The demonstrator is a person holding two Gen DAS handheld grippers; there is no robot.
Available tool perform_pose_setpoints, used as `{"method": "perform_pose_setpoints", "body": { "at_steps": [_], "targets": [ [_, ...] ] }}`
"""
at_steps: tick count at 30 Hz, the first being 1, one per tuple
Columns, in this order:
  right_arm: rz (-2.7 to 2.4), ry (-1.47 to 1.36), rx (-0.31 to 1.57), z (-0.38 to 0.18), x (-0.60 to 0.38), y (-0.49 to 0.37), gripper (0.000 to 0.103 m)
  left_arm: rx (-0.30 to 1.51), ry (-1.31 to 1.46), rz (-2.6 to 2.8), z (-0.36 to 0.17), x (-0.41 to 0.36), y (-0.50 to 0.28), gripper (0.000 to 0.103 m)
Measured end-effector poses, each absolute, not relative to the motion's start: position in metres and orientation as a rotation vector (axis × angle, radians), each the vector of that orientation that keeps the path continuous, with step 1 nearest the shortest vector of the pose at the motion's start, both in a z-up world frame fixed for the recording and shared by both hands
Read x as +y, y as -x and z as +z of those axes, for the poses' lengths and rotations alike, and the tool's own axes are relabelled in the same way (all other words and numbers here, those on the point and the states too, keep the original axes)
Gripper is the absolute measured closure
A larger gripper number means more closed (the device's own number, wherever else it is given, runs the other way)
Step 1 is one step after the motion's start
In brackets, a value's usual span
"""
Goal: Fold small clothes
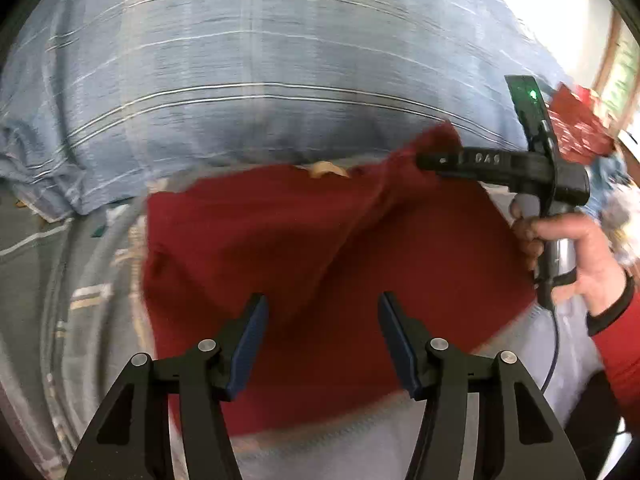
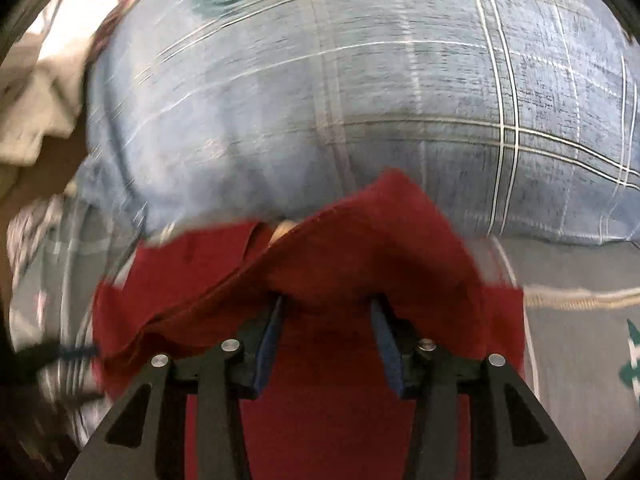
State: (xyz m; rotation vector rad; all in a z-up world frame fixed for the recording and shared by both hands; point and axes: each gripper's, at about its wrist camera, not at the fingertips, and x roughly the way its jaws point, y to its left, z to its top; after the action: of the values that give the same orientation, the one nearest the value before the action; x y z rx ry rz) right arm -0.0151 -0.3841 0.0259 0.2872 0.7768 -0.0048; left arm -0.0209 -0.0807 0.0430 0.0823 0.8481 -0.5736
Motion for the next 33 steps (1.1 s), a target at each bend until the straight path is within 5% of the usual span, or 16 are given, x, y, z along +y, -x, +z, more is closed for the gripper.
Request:
{"method": "perform_pose_setpoints", "body": {
  "at_steps": [10,21,25,33],
  "targets": [
    [0.076,-0.325,0.756,0.038,-0.352,0.016,0.052,0.827,0.194,-0.228,0.052,-0.001,-0.026,0.047],
    [0.198,-0.259,0.879,0.000,-0.245,-0.085,0.052,0.859,0.136,-0.215,0.045,-0.021,-0.028,0.045],
    [0.177,-0.156,0.938,-0.017,-0.221,-0.107,0.045,0.887,0.119,-0.193,0.037,-0.024,-0.038,0.045],
    [0.103,-0.167,0.859,0.014,-0.274,-0.058,0.047,0.913,0.137,-0.162,0.024,-0.028,-0.051,0.044]
  ]
}}
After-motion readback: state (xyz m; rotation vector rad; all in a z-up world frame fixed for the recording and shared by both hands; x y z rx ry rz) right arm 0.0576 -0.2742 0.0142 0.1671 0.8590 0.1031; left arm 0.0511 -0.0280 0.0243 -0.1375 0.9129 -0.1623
